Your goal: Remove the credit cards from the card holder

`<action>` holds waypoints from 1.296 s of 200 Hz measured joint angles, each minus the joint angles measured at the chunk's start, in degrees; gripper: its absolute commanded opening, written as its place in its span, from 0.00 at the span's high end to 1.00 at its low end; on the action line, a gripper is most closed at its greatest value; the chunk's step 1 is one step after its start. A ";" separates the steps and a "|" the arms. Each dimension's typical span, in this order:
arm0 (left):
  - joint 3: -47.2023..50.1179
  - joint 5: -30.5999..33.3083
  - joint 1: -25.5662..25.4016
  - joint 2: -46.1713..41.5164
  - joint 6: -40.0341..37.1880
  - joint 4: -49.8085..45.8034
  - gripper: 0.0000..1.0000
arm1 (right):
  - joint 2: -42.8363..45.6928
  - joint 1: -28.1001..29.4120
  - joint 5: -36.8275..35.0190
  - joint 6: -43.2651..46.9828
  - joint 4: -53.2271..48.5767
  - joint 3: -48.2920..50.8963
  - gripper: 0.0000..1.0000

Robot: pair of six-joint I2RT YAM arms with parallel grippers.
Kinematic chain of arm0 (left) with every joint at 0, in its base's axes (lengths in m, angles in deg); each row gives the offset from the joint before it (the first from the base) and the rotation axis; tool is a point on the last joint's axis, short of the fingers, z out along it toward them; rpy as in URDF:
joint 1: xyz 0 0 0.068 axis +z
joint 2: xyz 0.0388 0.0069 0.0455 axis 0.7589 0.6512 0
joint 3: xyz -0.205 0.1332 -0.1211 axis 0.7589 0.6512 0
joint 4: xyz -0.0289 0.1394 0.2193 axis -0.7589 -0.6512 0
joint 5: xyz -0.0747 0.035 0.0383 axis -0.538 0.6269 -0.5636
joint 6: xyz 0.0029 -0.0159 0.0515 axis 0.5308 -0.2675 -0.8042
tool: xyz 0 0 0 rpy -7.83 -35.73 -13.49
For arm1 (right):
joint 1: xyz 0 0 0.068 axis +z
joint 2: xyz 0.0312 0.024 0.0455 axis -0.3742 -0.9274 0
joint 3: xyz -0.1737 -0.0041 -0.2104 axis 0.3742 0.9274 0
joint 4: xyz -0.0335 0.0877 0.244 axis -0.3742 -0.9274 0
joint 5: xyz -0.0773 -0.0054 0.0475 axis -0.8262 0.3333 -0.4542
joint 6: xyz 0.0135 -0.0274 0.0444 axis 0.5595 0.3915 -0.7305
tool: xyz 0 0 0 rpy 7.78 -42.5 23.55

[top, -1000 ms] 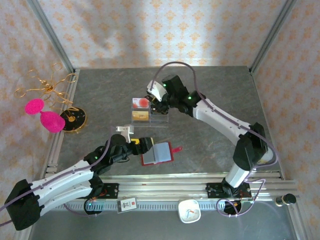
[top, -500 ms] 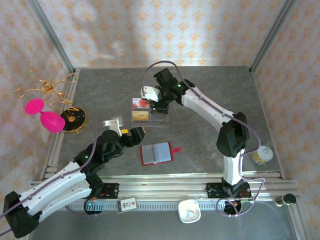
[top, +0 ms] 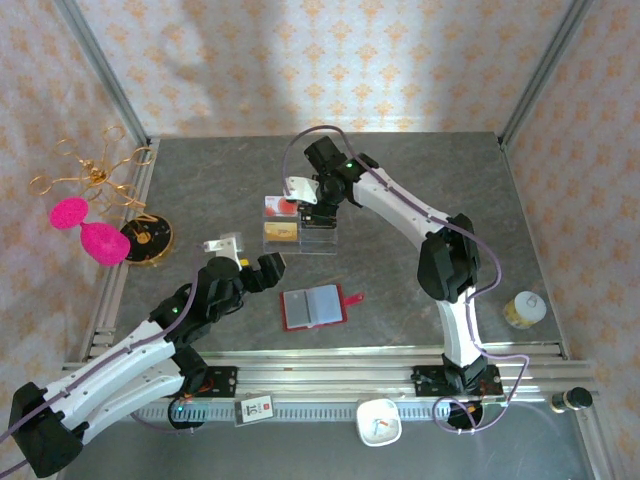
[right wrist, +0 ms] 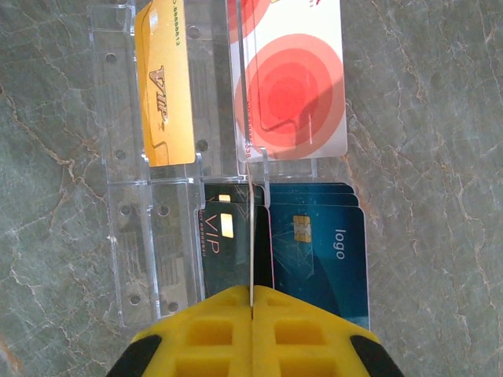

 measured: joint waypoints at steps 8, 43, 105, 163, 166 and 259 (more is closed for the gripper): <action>0.00 -0.02 0.26 -0.04 0.00 0.02 0.01 | 0.00 -0.02 -0.15 -0.02 0.00 0.00 1.00; 0.02 -0.24 0.52 -0.15 0.02 0.07 0.01 | -0.02 -0.09 -1.36 -0.04 -0.20 0.00 1.00; 0.02 -1.42 1.11 -0.13 0.04 0.13 0.01 | -0.02 -0.09 -2.49 -0.02 -0.44 0.61 1.00; 0.13 -1.95 1.14 -0.13 0.09 0.17 0.01 | -2.34 -0.09 -2.51 0.04 -0.63 2.16 1.00; 0.13 -1.99 1.14 -0.13 0.09 0.17 0.01 | -2.47 -0.09 -2.49 0.02 -0.57 2.16 1.00; 1.38 -4.57 1.51 -0.13 0.52 1.46 0.01 | -3.74 -0.28 -1.88 -1.73 0.98 2.97 0.58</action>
